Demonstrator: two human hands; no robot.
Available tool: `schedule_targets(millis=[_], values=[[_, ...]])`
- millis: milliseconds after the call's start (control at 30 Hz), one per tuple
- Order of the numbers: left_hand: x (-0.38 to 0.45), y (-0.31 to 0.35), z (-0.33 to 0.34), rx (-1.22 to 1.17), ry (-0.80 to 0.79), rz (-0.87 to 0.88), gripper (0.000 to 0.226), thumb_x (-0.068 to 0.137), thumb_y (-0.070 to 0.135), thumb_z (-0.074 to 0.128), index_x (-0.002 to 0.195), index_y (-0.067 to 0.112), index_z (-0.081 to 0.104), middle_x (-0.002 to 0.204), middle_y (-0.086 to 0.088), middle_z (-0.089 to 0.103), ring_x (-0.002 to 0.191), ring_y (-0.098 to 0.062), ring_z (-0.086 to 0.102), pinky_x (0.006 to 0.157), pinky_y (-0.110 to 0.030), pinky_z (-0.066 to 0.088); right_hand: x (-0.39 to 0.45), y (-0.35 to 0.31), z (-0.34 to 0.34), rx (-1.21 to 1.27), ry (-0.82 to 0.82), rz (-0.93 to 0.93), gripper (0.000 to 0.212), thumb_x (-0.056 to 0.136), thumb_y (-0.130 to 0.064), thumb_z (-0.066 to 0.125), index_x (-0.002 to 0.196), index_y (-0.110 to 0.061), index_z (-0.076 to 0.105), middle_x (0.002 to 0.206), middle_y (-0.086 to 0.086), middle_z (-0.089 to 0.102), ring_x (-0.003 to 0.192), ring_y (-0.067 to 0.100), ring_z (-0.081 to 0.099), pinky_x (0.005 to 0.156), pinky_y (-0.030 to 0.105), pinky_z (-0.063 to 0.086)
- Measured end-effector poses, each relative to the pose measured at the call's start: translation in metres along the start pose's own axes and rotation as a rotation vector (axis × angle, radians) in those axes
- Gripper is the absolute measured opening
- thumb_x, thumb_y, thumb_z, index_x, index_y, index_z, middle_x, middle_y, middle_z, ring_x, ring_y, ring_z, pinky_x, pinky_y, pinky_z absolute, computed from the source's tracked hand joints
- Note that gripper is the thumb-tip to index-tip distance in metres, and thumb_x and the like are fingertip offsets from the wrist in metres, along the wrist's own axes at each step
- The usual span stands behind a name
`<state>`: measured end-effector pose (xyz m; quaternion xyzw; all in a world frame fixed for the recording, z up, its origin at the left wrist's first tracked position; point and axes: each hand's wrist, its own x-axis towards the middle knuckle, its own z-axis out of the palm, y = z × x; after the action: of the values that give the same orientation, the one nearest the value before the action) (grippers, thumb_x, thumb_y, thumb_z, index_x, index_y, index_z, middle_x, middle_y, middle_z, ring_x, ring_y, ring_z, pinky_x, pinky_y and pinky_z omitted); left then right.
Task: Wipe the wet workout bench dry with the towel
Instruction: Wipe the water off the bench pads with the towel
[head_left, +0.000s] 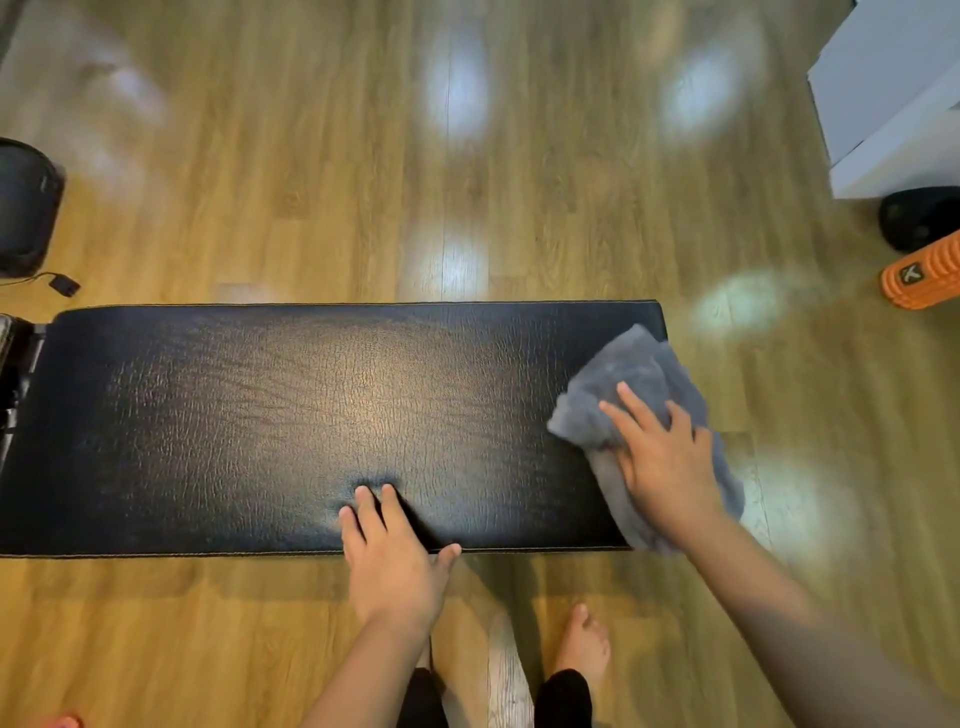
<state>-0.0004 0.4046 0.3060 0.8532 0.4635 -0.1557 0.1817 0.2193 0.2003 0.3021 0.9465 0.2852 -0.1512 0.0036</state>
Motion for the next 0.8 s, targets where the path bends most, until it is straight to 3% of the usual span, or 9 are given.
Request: schedule_targets(millis=[167, 300, 367, 467, 533, 667, 800], values=[[0.001, 0.001, 0.0, 0.025, -0.017, -0.011, 0.112, 0.073, 0.062, 0.069, 0.153, 0.011, 0.009, 0.161, -0.013, 0.006, 0.146, -0.036, 0.003, 0.121, -0.044, 0.011, 0.081, -0.046, -0.027, 0.103, -0.023, 0.071, 0.042, 0.101, -0.037, 0.041, 0.143, -0.037, 0.036, 0.163, -0.013, 0.014, 0.128, 0.043, 0.032, 0.097, 0.056, 0.031], [0.001, 0.001, -0.003, 0.027, -0.043, -0.029, 0.111, 0.074, 0.061, 0.069, 0.153, 0.012, 0.009, 0.162, -0.012, 0.005, 0.146, -0.035, 0.001, 0.121, -0.044, 0.01, 0.072, -0.089, -0.017, 0.068, -0.076, -0.095, 0.054, 0.1, -0.023, 0.046, 0.148, -0.039, 0.027, 0.164, -0.013, 0.005, 0.14, 0.046, 0.018, 0.104, 0.061, 0.027], [0.0, 0.0, -0.005, 0.01, -0.046, -0.039, 0.111, 0.074, 0.061, 0.069, 0.153, 0.012, 0.008, 0.162, -0.011, 0.005, 0.146, -0.034, -0.001, 0.121, -0.044, 0.01, 0.034, -0.094, -0.004, 0.037, -0.077, -0.224, 0.059, 0.096, -0.02, 0.052, 0.147, -0.037, 0.031, 0.164, -0.011, 0.012, 0.14, 0.047, 0.02, 0.1, 0.062, 0.03], [0.0, 0.002, -0.006, 0.001, -0.064, -0.046, 0.111, 0.074, 0.061, 0.07, 0.153, 0.012, 0.008, 0.162, -0.011, 0.004, 0.146, -0.034, -0.002, 0.12, -0.044, 0.01, -0.031, -0.071, 0.011, -0.014, -0.057, -0.398, 0.06, 0.082, -0.019, 0.065, 0.138, -0.034, 0.047, 0.158, -0.007, 0.033, 0.131, 0.048, 0.042, 0.082, 0.057, 0.045], [0.001, 0.004, -0.007, 0.015, -0.079, -0.061, 0.112, 0.074, 0.061, 0.07, 0.153, 0.012, 0.007, 0.162, -0.012, 0.003, 0.146, -0.034, -0.003, 0.12, -0.044, 0.008, -0.059, -0.039, 0.02, -0.045, -0.067, -0.431, 0.053, 0.083, -0.021, 0.05, 0.134, -0.035, 0.051, 0.155, -0.008, 0.036, 0.126, 0.047, 0.049, 0.074, 0.053, 0.048], [0.004, 0.005, -0.006, 0.043, -0.1, -0.066, 0.112, 0.073, 0.062, 0.07, 0.152, 0.01, 0.009, 0.161, -0.013, 0.003, 0.145, -0.037, -0.001, 0.12, -0.045, 0.009, -0.059, 0.012, 0.023, -0.093, -0.046, -0.419, 0.055, 0.085, -0.021, 0.039, 0.137, -0.037, 0.048, 0.158, -0.01, 0.032, 0.123, 0.048, 0.05, 0.074, 0.051, 0.046], [0.005, 0.005, -0.004, 0.081, -0.102, -0.067, 0.113, 0.074, 0.063, 0.068, 0.152, 0.009, 0.008, 0.161, -0.014, 0.001, 0.145, -0.038, -0.001, 0.12, -0.046, 0.008, -0.01, 0.023, 0.012, -0.029, -0.007, -0.272, 0.053, 0.089, -0.024, 0.055, 0.139, -0.04, 0.045, 0.158, -0.013, 0.03, 0.122, 0.046, 0.046, 0.08, 0.052, 0.043]])
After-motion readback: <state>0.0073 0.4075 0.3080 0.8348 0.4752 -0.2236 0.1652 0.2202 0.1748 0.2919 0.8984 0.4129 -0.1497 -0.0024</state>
